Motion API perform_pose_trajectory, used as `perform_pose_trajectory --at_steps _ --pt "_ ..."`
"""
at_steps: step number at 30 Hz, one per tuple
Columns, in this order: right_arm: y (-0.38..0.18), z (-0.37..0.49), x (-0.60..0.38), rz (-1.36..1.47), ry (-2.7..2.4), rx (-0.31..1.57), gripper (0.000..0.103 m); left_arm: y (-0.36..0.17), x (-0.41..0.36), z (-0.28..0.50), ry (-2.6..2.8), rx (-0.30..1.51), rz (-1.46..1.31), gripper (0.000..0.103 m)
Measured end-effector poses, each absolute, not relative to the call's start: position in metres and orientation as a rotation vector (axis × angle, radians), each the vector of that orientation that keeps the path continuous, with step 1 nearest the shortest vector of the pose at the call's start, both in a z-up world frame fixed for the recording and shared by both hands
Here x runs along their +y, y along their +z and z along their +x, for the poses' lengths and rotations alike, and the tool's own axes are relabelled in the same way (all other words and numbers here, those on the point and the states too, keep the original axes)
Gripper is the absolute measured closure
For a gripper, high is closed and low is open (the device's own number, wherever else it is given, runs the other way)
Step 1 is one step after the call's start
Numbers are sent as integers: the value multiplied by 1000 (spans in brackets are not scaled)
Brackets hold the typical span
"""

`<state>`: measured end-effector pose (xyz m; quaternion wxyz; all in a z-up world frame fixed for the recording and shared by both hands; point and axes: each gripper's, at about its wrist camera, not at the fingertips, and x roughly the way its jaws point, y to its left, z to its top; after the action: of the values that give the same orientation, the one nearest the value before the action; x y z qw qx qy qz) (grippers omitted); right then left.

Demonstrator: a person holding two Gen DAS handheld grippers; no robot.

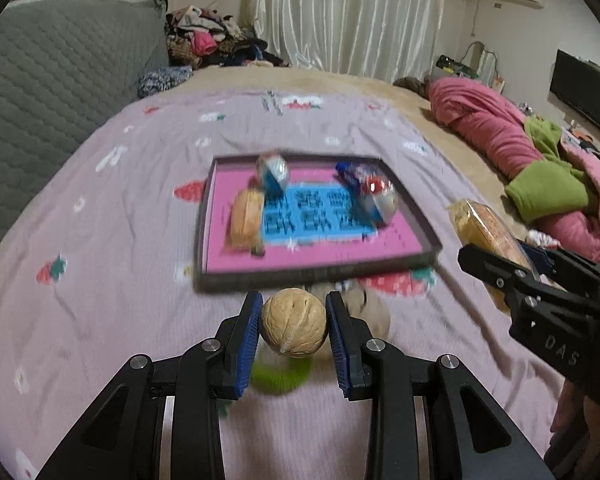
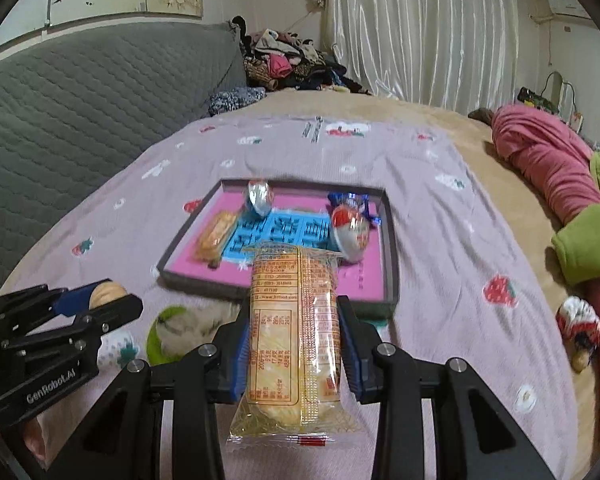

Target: Organize objects

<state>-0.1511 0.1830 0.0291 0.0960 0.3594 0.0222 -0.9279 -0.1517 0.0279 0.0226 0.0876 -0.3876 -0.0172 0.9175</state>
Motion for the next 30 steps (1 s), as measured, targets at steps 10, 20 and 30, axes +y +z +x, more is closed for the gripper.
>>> perform_pose_trajectory --at_steps 10,20,30 --pt "55 -187 190 989 -2789 77 65 57 31 -206 2777 -22 -1073 70" --pt "72 -230 188 898 -2803 74 65 62 26 -258 2807 -36 -1025 70" --pt "48 -262 173 882 -2774 65 65 16 25 -293 2775 -95 -1050 70"
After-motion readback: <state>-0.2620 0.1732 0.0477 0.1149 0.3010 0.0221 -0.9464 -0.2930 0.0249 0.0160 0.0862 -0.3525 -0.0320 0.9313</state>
